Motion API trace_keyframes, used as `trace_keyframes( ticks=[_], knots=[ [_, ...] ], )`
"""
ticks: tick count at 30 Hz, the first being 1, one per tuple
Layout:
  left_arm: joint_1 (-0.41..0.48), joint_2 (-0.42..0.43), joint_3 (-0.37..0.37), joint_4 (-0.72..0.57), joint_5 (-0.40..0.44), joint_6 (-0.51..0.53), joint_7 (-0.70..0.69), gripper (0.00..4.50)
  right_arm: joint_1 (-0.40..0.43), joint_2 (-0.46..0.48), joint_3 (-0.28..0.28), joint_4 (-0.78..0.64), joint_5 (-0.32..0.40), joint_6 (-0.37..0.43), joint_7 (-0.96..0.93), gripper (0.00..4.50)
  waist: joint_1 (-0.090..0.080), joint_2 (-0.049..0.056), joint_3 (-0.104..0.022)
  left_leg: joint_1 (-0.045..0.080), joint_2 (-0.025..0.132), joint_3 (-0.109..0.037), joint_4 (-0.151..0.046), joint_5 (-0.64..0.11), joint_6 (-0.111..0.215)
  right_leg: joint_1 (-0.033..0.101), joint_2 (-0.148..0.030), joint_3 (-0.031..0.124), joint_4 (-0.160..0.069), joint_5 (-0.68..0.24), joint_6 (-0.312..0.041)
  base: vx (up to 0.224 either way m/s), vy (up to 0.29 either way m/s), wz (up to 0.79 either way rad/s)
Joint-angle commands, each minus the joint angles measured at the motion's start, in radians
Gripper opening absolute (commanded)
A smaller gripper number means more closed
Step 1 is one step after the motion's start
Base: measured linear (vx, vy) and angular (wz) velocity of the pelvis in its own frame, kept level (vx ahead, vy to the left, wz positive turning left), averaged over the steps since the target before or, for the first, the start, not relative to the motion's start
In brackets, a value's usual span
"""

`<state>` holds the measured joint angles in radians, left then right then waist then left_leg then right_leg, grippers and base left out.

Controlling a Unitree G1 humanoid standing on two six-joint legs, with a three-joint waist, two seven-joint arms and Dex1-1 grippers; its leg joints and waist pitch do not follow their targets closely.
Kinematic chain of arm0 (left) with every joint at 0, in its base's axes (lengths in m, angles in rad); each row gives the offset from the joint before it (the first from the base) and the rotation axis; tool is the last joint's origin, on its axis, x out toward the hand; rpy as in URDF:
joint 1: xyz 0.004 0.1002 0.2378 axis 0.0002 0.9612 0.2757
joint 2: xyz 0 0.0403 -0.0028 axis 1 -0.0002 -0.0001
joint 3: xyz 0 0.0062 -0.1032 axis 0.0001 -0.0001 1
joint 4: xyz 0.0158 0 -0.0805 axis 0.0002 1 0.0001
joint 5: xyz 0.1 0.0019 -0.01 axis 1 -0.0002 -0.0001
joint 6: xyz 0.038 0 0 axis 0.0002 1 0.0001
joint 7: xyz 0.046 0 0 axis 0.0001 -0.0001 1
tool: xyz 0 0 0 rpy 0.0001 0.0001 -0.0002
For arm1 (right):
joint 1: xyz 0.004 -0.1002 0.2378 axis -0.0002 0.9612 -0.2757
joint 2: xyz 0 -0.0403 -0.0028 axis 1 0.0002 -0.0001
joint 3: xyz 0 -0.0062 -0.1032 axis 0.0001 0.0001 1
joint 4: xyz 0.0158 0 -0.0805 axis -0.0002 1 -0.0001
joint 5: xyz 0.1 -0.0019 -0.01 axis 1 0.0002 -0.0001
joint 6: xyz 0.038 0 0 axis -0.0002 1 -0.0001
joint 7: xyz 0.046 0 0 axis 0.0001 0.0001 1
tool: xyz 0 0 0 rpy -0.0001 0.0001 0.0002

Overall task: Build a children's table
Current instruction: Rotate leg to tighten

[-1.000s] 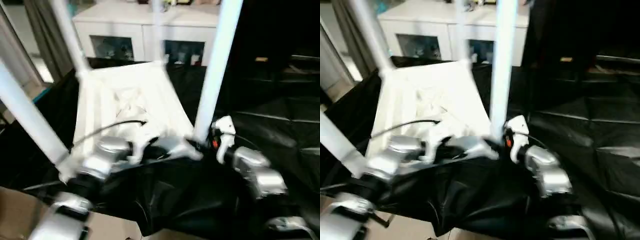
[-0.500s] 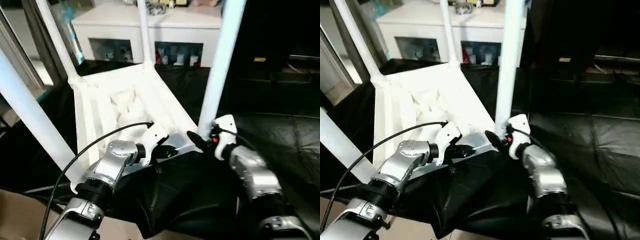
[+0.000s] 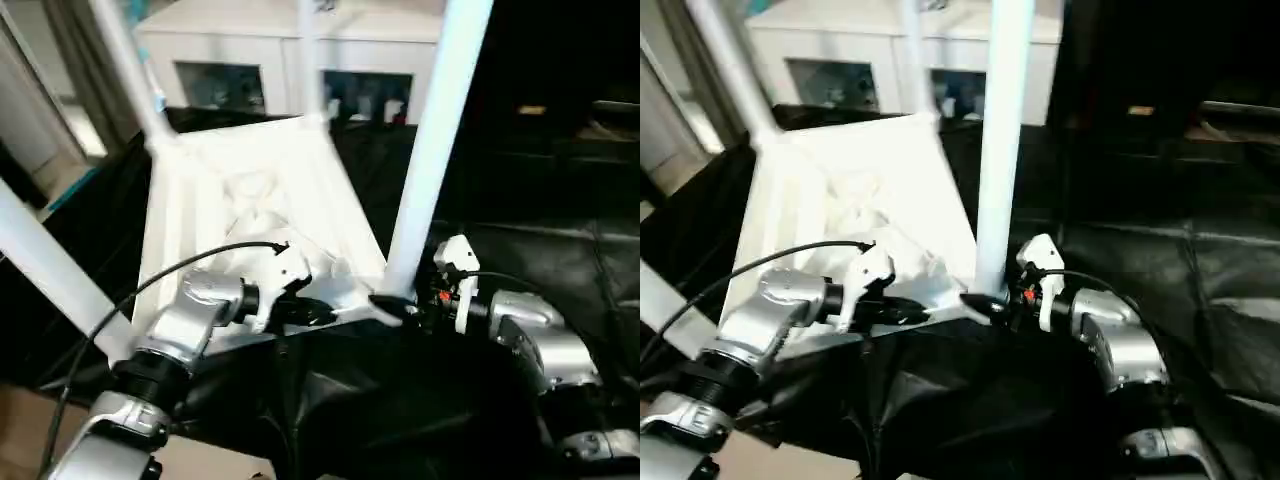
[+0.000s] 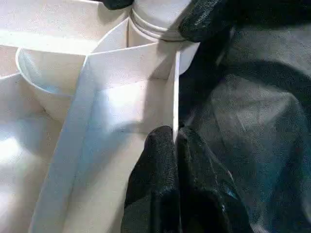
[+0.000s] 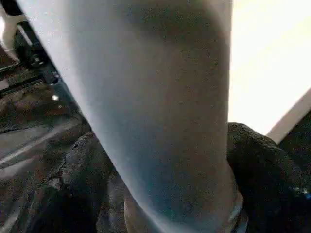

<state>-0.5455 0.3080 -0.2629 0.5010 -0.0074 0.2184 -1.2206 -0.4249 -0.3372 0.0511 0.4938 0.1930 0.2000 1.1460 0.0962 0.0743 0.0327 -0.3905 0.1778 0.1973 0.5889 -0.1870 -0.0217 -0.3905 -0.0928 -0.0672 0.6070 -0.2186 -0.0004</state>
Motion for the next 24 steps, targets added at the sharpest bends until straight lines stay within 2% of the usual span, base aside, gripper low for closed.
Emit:
trace_keyframes(
  ticks=[1, 2, 3, 5, 6, 8, 11, 12, 13, 14, 15, 16, 17, 18, 19, 20, 21, 22, 23, 24],
  knots=[
    [-0.015, 0.0, -0.025, 0.005, -0.015, -0.001, -0.026, 0.0, 0.019, 0.004, 0.056, 0.013, 0.008, 0.034, 0.041, 3.27, 0.0, -0.01, -0.055, 0.022, 0.062, -0.026, -0.061, -0.121, 0.114, 0.044, -0.062, 0.036, -0.056, -0.003, -0.285, 0.0, 0.0, 0.0],
    [-0.016, 0.001, -0.027, 0.01, -0.016, -0.006, -0.027, 0.0, 0.021, 0.002, 0.056, 0.009, 0.011, 0.037, 0.043, 3.27, -0.001, -0.011, -0.054, 0.023, 0.062, -0.026, -0.063, -0.137, 0.102, 0.043, -0.062, 0.037, -0.058, -0.026, -0.282, 0.0, 0.0, 0.0],
    [-0.015, 0.001, -0.028, 0.013, -0.016, -0.008, -0.028, 0.0, 0.024, 0.002, 0.057, 0.007, 0.012, 0.038, 0.044, 3.14, -0.001, -0.011, -0.052, 0.026, 0.063, -0.025, -0.066, -0.173, 0.079, 0.041, -0.062, 0.039, -0.063, -0.069, -0.277, 0.0, 0.0, 0.0],
    [-0.013, 0.0, -0.03, 0.016, -0.017, -0.009, -0.029, 0.0, 0.03, 0.002, 0.059, -0.002, 0.015, 0.046, 0.051, 2.87, -0.003, -0.01, -0.048, 0.027, 0.064, -0.026, -0.072, -0.204, 0.055, 0.041, -0.064, 0.041, -0.066, -0.112, -0.269, 0.0, 0.0, 0.0],
    [-0.01, -0.006, -0.03, 0.015, -0.016, -0.009, -0.028, 0.0, 0.044, 0.003, 0.065, -0.022, 0.022, 0.062, 0.062, 2.87, -0.005, -0.024, -0.047, 0.028, 0.064, -0.025, -0.073, -0.209, 0.047, 0.042, -0.064, 0.044, -0.068, -0.128, -0.262, 0.0, 0.0, 0.0],
    [-0.007, -0.011, -0.027, 0.013, -0.016, -0.007, -0.024, 0.0, 0.053, 0.007, 0.07, -0.033, 0.024, 0.068, 0.064, 2.76, -0.003, -0.02, -0.048, 0.028, 0.063, -0.025, -0.073, -0.199, 0.042, 0.042, -0.066, 0.045, -0.067, -0.128, -0.257, 0.0, 0.0, 0.0],
    [-0.006, -0.025, -0.021, 0.024, -0.008, -0.014, 0.015, 0.0, 0.072, 0.027, 0.082, -0.038, 0.008, 0.065, 0.037, 2.7, -0.002, -0.022, -0.052, 0.027, 0.062, -0.024, -0.068, -0.162, 0.053, 0.043, -0.067, 0.045, -0.063, -0.079, -0.258, 0.0, 0.0, 0.0],
    [-0.012, -0.042, -0.018, 0.044, 0.007, -0.021, 0.062, 0.0, 0.076, 0.059, 0.079, -0.014, -0.022, 0.044, -0.047, 2.68, -0.002, -0.026, -0.051, 0.025, 0.06, -0.023, -0.067, -0.151, 0.06, 0.042, -0.067, 0.045, -0.062, -0.069, -0.259, 0.0, 0.0, 0.0],
    [-0.012, -0.042, -0.018, 0.044, 0.007, -0.021, 0.062, 0.0, 0.076, 0.059, 0.079, -0.014, -0.022, 0.044, -0.047, 2.67, -0.003, -0.024, -0.049, 0.024, 0.061, -0.024, -0.068, -0.151, 0.059, 0.04, -0.068, 0.046, -0.064, -0.077, -0.258, 0.0, 0.0, 0.0],
    [-0.024, -0.063, -0.01, 0.072, 0.024, -0.029, 0.13, 0.0, 0.068, 0.102, 0.065, 0.034, -0.062, 0.014, -0.178, 2.66, -0.006, -0.024, -0.046, 0.025, 0.06, -0.026, -0.072, -0.179, 0.048, 0.04, -0.069, 0.045, -0.07, -0.126, -0.247, 0.0, 0.0, 0.0],
    [-0.032, -0.075, -0.004, 0.087, 0.032, -0.033, 0.169, 0.0, 0.061, 0.124, 0.055, 0.061, -0.078, 0.003, -0.244, 2.64, -0.013, -0.021, -0.039, 0.029, 0.058, -0.026, -0.078, -0.24, 0.023, 0.034, -0.071, 0.046, -0.081, -0.214, -0.235, 0.0, 0.0, 0.0],
    [-0.043, -0.089, 0.003, 0.104, 0.038, -0.034, 0.212, 0.0, 0.055, 0.148, 0.043, 0.081, -0.087, 0.0, -0.308, 2.62, -0.017, -0.023, -0.035, 0.031, 0.056, -0.027, -0.081, -0.277, 0.008, 0.033, -0.071, 0.046, -0.087, -0.275, -0.224, 0.0, 0.0, 0.0],
    [-0.046, -0.094, 0.006, 0.109, 0.041, -0.034, 0.226, 0.0, 0.054, 0.157, 0.038, 0.086, -0.089, 0.001, -0.329, 2.62, -0.02, -0.019, -0.031, 0.036, 0.056, -0.03, -0.085, -0.318, -0.01, 0.031, -0.073, 0.046, -0.093, -0.346, -0.209, 0.0, 0.0, 0.0],
    [-0.059, -0.119, 0.016, 0.128, 0.05, -0.034, 0.287, 0.0, 0.049, 0.192, 0.02, 0.099, -0.09, 0.002, -0.399, 2.61, -0.028, -0.014, -0.019, 0.049, 0.056, -0.042, -0.091, -0.435, -0.053, 0.023, -0.077, 0.046, -0.11, -0.538, -0.152, -0.054, 0.004, -0.05],
    [-0.065, -0.131, 0.021, 0.137, 0.055, -0.034, 0.318, 0.0, 0.047, 0.21, 0.011, 0.102, -0.088, 0.004, -0.43, 2.61, -0.033, -0.018, -0.016, 0.054, 0.055, -0.044, -0.094, -0.473, -0.064, 0.019, -0.076, 0.044, -0.119, -0.59, -0.132, -0.069, 0.014, -0.05],
    [-0.069, -0.148, 0.025, 0.141, 0.056, -0.027, 0.344, 0.0, 0.043, 0.229, 0.004, 0.108, -0.086, -0.001, -0.458, 2.6, -0.04, -0.018, -0.015, 0.069, 0.051, -0.05, -0.092, -0.532, -0.074, 0.013, -0.076, 0.039, -0.131, -0.665, -0.097, -0.069, 0.014, -0.05],
    [-0.07, -0.151, 0.025, 0.142, 0.056, -0.026, 0.349, 0.0, 0.042, 0.232, 0.003, 0.109, -0.086, -0.001, -0.464, 2.59, -0.042, -0.018, -0.016, 0.075, 0.05, -0.051, -0.092, -0.544, -0.076, 0.01, -0.077, 0.039, -0.135, -0.674, -0.09, -0.057, 0.019, -0.01],
    [-0.071, -0.169, 0.027, 0.14, 0.056, -0.019, 0.371, 0.0, 0.037, 0.251, 0.001, 0.117, -0.092, -0.016, -0.497, 2.59, -0.047, -0.008, -0.019, 0.071, 0.049, -0.056, -0.098, -0.543, -0.073, 0.019, -0.076, 0.039, -0.133, -0.643, -0.088, 0.0, 0.0, 0.0],
    [-0.072, -0.189, 0.026, 0.138, 0.055, -0.013, 0.385, 0.0, 0.03, 0.267, 0.003, 0.129, -0.101, -0.026, -0.525, 2.59, -0.05, -0.011, -0.023, 0.063, 0.053, -0.056, -0.106, -0.523, -0.068, 0.025, -0.074, 0.041, -0.132, -0.583, -0.097, 0.0, 0.0, 0.0],
    [-0.072, -0.215, 0.017, 0.139, 0.056, -0.012, 0.398, 0.0, 0.02, 0.291, 0.011, 0.147, -0.108, -0.037, -0.543, 2.59, -0.052, -0.007, -0.026, 0.059, 0.055, -0.053, -0.111, -0.499, -0.065, 0.028, -0.072, 0.042, -0.128, -0.515, -0.115, 0.0, 0.0, 0.0]
  ],
)
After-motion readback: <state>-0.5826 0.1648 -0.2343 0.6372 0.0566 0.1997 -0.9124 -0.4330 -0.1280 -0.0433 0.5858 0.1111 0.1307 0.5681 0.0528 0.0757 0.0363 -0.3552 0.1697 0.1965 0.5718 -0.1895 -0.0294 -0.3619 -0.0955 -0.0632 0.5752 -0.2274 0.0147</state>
